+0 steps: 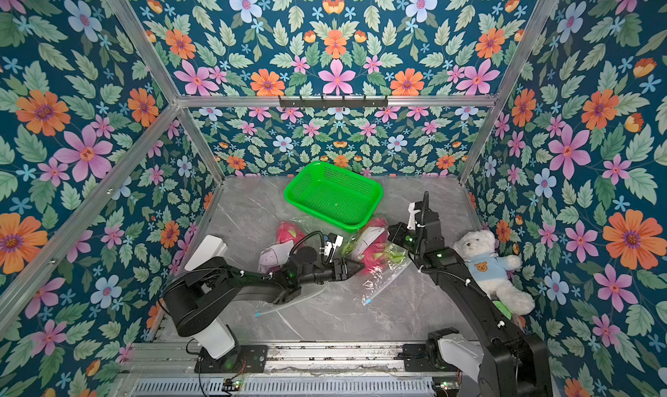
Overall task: Open the zip-top bag and take out the dragon fruit
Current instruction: Pick up the dragon fruit from the zipper food storage bag.
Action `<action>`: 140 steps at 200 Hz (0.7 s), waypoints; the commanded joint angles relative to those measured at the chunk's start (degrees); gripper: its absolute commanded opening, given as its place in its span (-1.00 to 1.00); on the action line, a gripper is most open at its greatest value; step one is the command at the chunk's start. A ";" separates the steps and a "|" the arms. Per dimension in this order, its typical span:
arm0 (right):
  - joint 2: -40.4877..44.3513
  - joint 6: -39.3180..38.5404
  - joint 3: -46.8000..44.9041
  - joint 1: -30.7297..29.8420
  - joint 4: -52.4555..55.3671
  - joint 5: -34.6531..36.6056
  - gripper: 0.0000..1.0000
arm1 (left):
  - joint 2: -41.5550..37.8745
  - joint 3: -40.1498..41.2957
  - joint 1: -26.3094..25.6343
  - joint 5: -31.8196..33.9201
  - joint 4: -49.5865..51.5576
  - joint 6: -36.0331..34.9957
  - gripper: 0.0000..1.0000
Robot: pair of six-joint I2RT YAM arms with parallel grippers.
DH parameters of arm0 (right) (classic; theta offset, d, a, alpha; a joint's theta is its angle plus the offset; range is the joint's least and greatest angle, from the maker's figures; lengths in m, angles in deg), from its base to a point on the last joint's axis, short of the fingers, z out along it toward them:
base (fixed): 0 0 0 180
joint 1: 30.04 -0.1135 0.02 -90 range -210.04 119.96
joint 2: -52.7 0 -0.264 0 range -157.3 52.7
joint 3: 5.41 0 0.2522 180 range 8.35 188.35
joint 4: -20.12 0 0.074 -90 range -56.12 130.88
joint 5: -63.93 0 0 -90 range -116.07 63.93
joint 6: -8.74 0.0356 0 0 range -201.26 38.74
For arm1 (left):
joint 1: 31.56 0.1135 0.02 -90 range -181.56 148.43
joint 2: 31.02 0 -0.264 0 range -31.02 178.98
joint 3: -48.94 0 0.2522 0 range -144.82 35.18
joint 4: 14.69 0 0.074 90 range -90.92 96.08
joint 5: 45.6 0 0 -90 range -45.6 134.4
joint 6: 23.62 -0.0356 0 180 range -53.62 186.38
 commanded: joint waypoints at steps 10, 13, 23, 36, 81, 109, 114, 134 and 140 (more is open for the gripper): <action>0.95 -1.33 0.09 -0.02 -0.06 -0.36 -1.00 | 2.82 -1.60 -0.03 -2.85 -5.59 2.80 -0.23; 1.03 -1.47 0.07 -0.03 0.01 -0.34 -1.00 | 3.02 -1.84 -0.01 -2.99 -5.72 2.85 -0.28; 1.37 -1.84 0.09 -0.01 0.43 -0.25 -1.00 | 3.47 -2.16 0.02 -3.41 -5.67 2.85 -0.43; 1.72 -2.23 0.02 -0.03 0.75 -0.08 -1.00 | 3.63 -2.50 0.02 -3.57 -5.48 2.56 -0.69; 2.45 -4.45 1.13 -0.05 3.53 0.53 -1.00 | 0.12 -4.90 0.43 -2.19 3.62 -4.23 -1.00; 2.59 -5.59 2.03 0.01 5.93 1.73 -1.00 | -3.56 -5.83 0.81 0.76 11.86 -9.88 -1.00; 2.42 -5.59 2.23 0.02 6.36 1.93 -1.00 | -3.92 -5.90 0.70 0.99 13.54 -10.69 -1.00; 1.52 -5.03 3.01 0.05 6.36 1.86 -1.00 | -4.63 -4.56 0.68 0.41 17.59 -10.40 -0.06; 1.12 -4.92 3.34 -0.02 6.10 1.86 -1.00 | -4.79 -3.63 0.64 0.28 17.94 -9.30 0.19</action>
